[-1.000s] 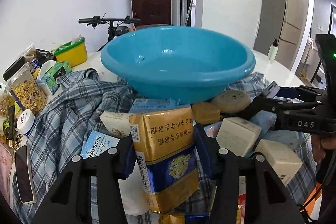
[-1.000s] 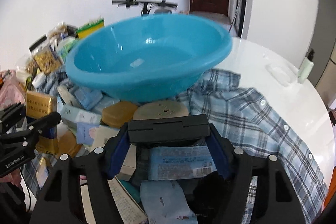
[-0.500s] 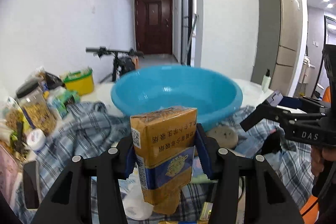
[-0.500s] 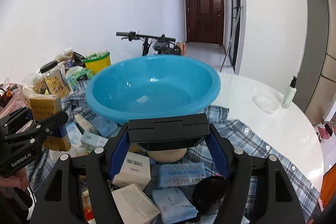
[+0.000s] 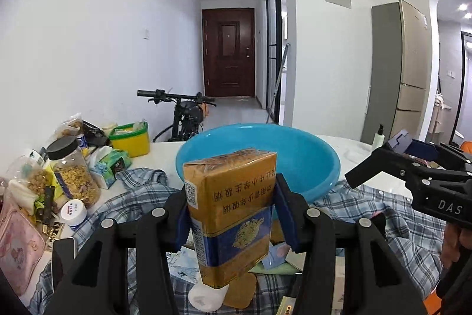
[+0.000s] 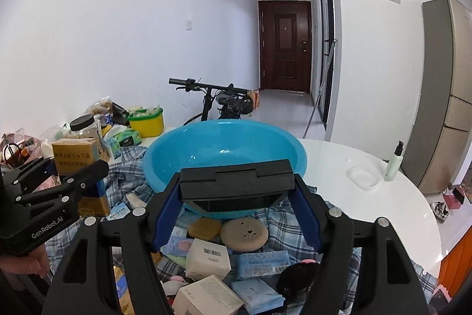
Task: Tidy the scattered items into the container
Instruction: 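Carry the gold-and-blue box with the left gripper over the blue basin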
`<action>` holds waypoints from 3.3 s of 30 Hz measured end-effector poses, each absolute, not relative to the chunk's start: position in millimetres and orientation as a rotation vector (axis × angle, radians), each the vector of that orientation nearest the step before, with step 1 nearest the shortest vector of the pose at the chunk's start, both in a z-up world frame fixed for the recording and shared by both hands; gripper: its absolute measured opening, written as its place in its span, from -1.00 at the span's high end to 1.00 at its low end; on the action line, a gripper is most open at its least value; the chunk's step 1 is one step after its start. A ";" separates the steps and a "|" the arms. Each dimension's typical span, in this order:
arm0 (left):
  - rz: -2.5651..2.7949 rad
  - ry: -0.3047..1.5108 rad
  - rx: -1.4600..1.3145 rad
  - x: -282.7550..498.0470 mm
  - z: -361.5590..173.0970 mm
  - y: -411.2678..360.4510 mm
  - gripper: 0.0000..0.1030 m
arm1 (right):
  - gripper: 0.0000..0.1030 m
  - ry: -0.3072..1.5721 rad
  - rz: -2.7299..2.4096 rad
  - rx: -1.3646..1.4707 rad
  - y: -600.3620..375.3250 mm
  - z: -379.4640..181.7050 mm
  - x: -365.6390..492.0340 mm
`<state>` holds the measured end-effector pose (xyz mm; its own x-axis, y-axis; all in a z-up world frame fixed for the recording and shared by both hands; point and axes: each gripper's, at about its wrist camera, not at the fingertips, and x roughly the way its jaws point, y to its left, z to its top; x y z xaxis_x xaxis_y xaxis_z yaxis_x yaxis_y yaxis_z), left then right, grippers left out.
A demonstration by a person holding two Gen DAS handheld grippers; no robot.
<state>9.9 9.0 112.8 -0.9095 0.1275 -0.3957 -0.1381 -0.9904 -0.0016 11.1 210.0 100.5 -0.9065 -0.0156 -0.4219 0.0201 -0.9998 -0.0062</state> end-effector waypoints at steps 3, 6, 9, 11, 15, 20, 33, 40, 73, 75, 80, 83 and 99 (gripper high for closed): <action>2.957 0.035 -0.588 16.6 117.6 7.3 -0.01 | -0.34 0.012 -3.051 0.663 209.0 103.2 16.7; 2.964 0.032 -0.582 21.9 120.2 5.9 -0.01 | -0.34 0.010 -3.053 0.652 207.5 104.9 23.3; 2.961 0.030 -0.578 26.1 122.8 7.3 -0.01 | -0.34 0.012 -3.056 0.634 205.1 108.3 29.5; 2.961 0.033 -0.567 29.1 124.8 8.6 -0.01 | -0.34 0.019 -3.061 0.620 204.1 111.4 32.5; 2.961 0.029 -0.557 31.0 126.1 6.1 -0.01 | -0.34 0.025 -3.066 0.603 201.8 115.1 36.3; 2.962 0.007 -0.558 32.6 125.9 2.9 -0.01 | -0.34 0.026 -3.066 0.600 201.2 115.6 37.7; 2.920 -0.062 -0.611 22.1 121.8 -2.1 -0.01 | -0.34 0.031 -3.056 0.625 201.5 111.0 31.2; 2.908 -0.069 -0.637 1.1 115.2 -0.5 -0.01 | -0.34 0.027 -3.064 0.628 206.4 109.6 17.4; 2.869 -0.071 -0.689 -128.8 107.4 -2.0 -0.01 | -0.34 -0.018 -3.080 0.638 234.6 113.6 -89.7; 2.871 -0.072 -0.698 -136.9 107.1 -2.7 -0.01 | -0.34 -0.024 -3.084 0.641 237.5 114.7 -96.1; 2.872 -0.078 -0.732 -160.1 106.0 -3.2 -0.01 | -0.34 0.000 -3.094 0.633 243.4 118.1 -106.3; 2.859 -0.095 -0.749 -175.1 108.1 -1.9 -0.01 | -0.34 0.014 -3.089 0.639 245.0 120.2 -116.2; 2.845 -0.080 -0.811 -255.3 129.0 7.6 -0.01 | -0.34 0.008 -3.083 0.686 254.5 137.7 -182.8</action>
<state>-255.3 7.6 129.0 -0.8345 0.1890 -0.5175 -0.1596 -0.9820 -0.1013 -182.8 254.5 137.7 -0.9055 0.0180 -0.4240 -0.0159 -0.9998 -0.0085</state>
